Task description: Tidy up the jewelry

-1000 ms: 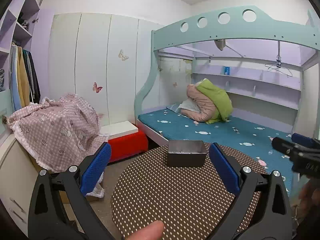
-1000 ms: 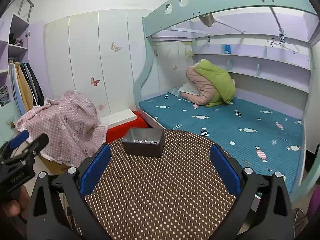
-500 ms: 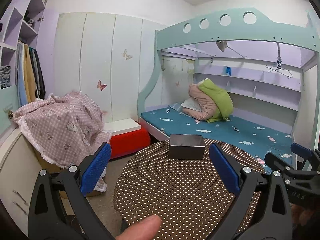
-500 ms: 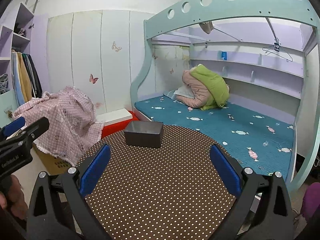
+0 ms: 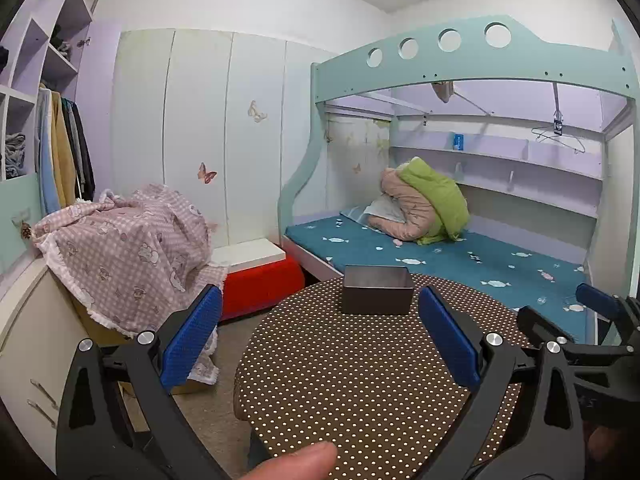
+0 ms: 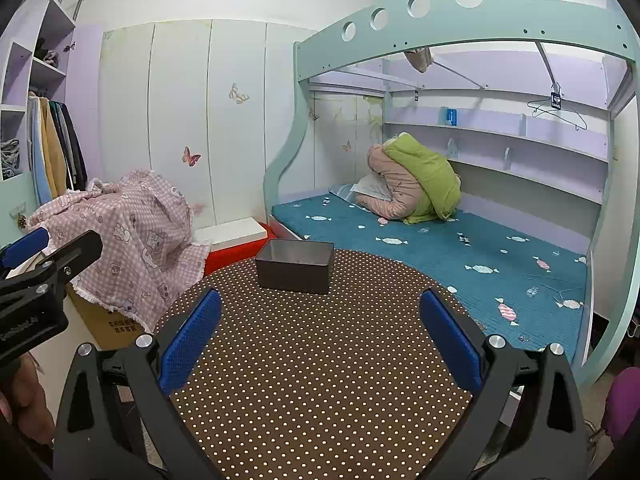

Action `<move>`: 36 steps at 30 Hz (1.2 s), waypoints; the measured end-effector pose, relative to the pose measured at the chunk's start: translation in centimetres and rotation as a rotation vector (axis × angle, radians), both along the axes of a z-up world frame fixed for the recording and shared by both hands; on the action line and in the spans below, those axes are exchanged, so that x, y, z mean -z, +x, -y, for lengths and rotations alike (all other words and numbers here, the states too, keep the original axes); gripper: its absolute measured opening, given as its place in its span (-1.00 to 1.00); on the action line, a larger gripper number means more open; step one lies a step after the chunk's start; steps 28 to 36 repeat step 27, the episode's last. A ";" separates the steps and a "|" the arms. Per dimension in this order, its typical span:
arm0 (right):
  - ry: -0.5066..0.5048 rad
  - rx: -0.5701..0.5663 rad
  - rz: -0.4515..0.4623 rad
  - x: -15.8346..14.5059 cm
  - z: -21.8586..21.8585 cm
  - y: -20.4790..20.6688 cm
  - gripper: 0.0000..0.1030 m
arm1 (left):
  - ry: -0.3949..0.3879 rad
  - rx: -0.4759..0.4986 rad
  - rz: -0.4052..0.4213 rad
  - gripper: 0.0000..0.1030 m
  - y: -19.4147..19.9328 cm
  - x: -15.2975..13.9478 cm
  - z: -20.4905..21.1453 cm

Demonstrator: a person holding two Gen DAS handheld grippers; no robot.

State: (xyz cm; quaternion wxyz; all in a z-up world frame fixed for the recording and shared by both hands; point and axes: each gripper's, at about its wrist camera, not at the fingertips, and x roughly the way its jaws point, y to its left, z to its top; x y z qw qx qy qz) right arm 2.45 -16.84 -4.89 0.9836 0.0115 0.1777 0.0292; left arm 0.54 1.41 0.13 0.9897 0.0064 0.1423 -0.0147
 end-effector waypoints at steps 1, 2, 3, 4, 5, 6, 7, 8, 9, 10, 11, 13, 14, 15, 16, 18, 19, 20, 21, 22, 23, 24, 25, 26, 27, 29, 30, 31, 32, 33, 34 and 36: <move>0.000 0.000 0.000 -0.1 -0.1 0.0 0.86 | 0.001 0.000 0.002 0.90 0.0 -0.1 -0.1; -0.001 0.001 0.000 -0.1 -0.1 0.0 0.86 | 0.001 0.001 0.002 0.90 0.0 -0.1 0.0; 0.000 0.000 -0.002 -0.1 -0.1 0.0 0.86 | -0.003 0.005 0.000 0.90 0.0 -0.1 0.0; 0.001 0.000 0.000 -0.1 -0.1 0.0 0.86 | -0.004 0.004 -0.001 0.90 0.0 -0.1 -0.1; 0.000 0.001 0.000 -0.1 -0.1 0.0 0.86 | -0.006 0.004 -0.002 0.90 0.0 -0.1 -0.2; 0.000 0.002 0.000 -0.1 -0.1 0.0 0.86 | -0.008 0.005 -0.003 0.91 0.0 -0.1 -0.2; 0.001 0.003 0.000 -0.1 -0.1 0.0 0.86 | -0.012 0.007 -0.004 0.90 0.0 -0.1 -0.3; 0.002 0.005 0.001 -0.1 -0.1 0.0 0.86 | -0.014 0.005 -0.003 0.91 0.0 -0.1 -0.4; 0.003 0.007 0.001 -0.1 -0.1 -0.1 0.86 | -0.014 0.003 -0.001 0.90 0.0 -0.2 -0.5; 0.004 0.008 0.001 -0.1 -0.1 0.0 0.86 | -0.015 0.004 0.000 0.90 -0.1 -0.2 -0.5; 0.005 0.009 0.001 -0.1 -0.1 0.0 0.86 | -0.015 0.005 0.000 0.90 -0.1 -0.2 -0.5; 0.006 0.008 -0.003 0.0 -0.1 -0.1 0.86 | -0.018 0.009 0.004 0.90 -0.2 -0.2 -0.8; 0.007 0.007 -0.002 0.0 -0.1 -0.1 0.86 | -0.019 0.012 0.007 0.90 -0.2 -0.2 -0.8; 0.006 0.008 -0.002 0.0 -0.1 -0.1 0.86 | -0.020 0.016 0.010 0.90 -0.3 -0.1 -0.8; 0.006 0.008 -0.003 0.0 -0.1 -0.1 0.86 | -0.022 0.019 0.012 0.90 -0.3 -0.1 -0.8; 0.009 0.006 -0.003 0.0 -0.1 -0.1 0.86 | -0.022 0.023 0.015 0.90 -0.4 -0.1 -0.7; 0.010 0.007 -0.002 0.0 -0.1 -0.1 0.86 | -0.019 0.024 0.015 0.90 -0.4 -0.1 -0.7; 0.010 0.007 -0.002 0.0 -0.1 -0.1 0.86 | -0.017 0.024 0.015 0.90 -0.4 -0.1 -0.6; 0.010 0.006 -0.002 0.0 -0.1 -0.1 0.86 | -0.015 0.021 0.013 0.90 -0.3 -0.1 -0.6; 0.011 0.006 -0.001 -0.1 -0.1 -0.1 0.86 | -0.015 0.018 0.011 0.90 -0.3 0.0 -0.6; 0.011 0.008 0.001 -0.1 -0.1 -0.1 0.86 | -0.014 0.014 0.008 0.91 -0.3 0.0 -0.5; 0.011 0.009 0.001 -0.2 -0.1 -0.1 0.86 | -0.017 0.011 0.003 0.91 -0.2 0.0 -0.6; 0.011 0.009 0.001 -0.2 -0.1 -0.1 0.86 | -0.021 0.009 0.000 0.90 -0.1 0.0 -0.6; 0.013 0.010 0.002 -0.2 -0.1 -0.2 0.86 | -0.025 0.007 -0.002 0.91 -0.1 0.0 -0.7; 0.012 0.011 0.002 -0.2 -0.1 -0.2 0.86 | -0.028 0.006 -0.004 0.91 -0.1 0.0 -0.8; 0.012 0.011 0.002 -0.2 -0.1 -0.2 0.86 | -0.028 0.006 -0.004 0.91 -0.1 0.0 -0.8; 0.012 0.011 0.002 -0.2 -0.1 -0.2 0.86 | -0.028 0.006 -0.004 0.91 -0.1 0.0 -0.8; 0.012 0.011 0.002 -0.2 -0.1 -0.2 0.86 | -0.028 0.006 -0.004 0.91 -0.1 0.0 -0.8; 0.012 0.011 0.002 -0.2 -0.1 -0.2 0.86 | -0.028 0.006 -0.004 0.91 -0.1 0.0 -0.8; 0.012 0.011 0.002 -0.2 -0.1 -0.2 0.86 | -0.028 0.006 -0.004 0.91 -0.1 0.0 -0.8; 0.012 0.011 0.002 -0.2 -0.1 -0.2 0.86 | -0.028 0.006 -0.004 0.91 -0.1 0.0 -0.8; 0.012 0.011 0.002 -0.2 -0.1 -0.2 0.86 | -0.028 0.006 -0.004 0.91 -0.1 0.0 -0.8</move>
